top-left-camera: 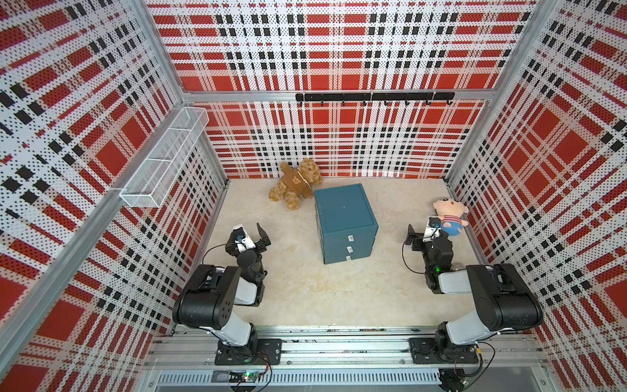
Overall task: Take the seed bags out of the drawer
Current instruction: Open the drawer in the storage box.
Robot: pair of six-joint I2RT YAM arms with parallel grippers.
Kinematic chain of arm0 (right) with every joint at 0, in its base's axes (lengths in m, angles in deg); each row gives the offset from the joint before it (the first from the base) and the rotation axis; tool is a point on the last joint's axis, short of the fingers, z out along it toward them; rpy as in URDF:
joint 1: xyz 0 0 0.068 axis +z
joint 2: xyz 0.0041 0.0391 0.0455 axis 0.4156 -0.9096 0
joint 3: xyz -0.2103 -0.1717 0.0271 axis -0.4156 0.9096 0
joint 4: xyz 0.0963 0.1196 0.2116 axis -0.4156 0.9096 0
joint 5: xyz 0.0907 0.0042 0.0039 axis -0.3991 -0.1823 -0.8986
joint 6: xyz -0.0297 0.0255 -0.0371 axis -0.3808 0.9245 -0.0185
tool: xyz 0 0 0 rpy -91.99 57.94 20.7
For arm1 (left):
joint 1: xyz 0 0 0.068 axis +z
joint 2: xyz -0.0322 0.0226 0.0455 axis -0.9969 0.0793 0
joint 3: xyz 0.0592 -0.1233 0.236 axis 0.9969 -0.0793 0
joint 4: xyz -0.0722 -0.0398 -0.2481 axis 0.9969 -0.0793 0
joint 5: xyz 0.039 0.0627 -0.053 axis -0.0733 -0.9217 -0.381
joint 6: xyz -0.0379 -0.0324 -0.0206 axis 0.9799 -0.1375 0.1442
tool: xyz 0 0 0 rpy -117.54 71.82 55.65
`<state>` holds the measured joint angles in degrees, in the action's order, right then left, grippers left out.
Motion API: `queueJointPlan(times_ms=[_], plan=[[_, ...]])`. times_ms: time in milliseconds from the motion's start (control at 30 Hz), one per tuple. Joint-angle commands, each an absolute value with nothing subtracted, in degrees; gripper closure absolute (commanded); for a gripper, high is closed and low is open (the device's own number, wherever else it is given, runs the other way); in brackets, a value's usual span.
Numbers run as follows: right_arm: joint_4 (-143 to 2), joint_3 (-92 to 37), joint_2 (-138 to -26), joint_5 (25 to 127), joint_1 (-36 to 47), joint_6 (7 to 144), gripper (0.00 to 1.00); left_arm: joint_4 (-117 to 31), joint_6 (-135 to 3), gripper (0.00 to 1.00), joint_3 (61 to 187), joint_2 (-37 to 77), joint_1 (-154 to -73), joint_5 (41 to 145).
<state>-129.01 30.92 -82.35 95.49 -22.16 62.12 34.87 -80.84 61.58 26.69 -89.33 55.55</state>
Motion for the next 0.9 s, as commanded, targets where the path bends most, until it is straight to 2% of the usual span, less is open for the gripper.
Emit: queueJointPlan(times_ms=[0, 300, 367, 433, 467, 567, 633, 733, 800, 833, 867], plan=[[-129.9, 31.3, -82.5, 95.7, -22.7, 62.2, 0.00, 34.8, -80.6, 0.01, 62.0, 26.8, -88.9, 56.2], [-131.0, 31.4, -82.1, 95.8, -22.7, 62.1, 0.00, 35.0, -80.8, 0.01, 61.9, 26.1, -89.0, 56.3], [-115.4, 26.2, -76.3, 98.7, -22.8, 63.5, 0.00, 26.2, -80.6, 0.01, 64.0, 21.2, -89.6, 53.7], [-94.9, 15.9, -74.7, 104.4, -22.9, 64.6, 0.00, 7.7, -76.1, 0.01, 70.2, 16.1, -89.9, 48.3], [-90.7, 13.4, -74.2, 104.5, -23.3, 65.2, 0.00, 0.6, -74.1, 0.01, 73.4, 14.7, -89.7, 47.5], [-91.9, 14.4, -67.3, 100.3, -24.1, 67.7, 0.00, -10.8, -71.5, 0.01, 79.2, 10.6, -91.6, 47.8], [-89.6, 13.5, -63.0, 106.6, -24.7, 78.2, 0.00, -17.4, -68.3, 0.01, 82.4, 7.3, -94.7, 45.5], [-89.6, 5.7, -60.4, 106.6, -27.6, 78.2, 0.00, -34.1, -51.3, 0.01, 88.7, 3.5, -94.7, 46.6], [-89.6, 4.3, -59.3, 106.6, -29.0, 78.2, 0.00, -41.7, -41.4, 0.01, 92.3, 1.1, -93.2, 54.1], [-89.6, 4.2, -58.6, 106.6, -29.0, 78.2, 0.00, -41.9, -38.1, 0.05, 92.4, -0.2, -92.8, 59.2], [-89.6, 4.3, -57.9, 106.6, -29.0, 78.2, 0.00, -41.3, -35.1, 0.16, 91.9, -1.8, -92.7, 63.9]])
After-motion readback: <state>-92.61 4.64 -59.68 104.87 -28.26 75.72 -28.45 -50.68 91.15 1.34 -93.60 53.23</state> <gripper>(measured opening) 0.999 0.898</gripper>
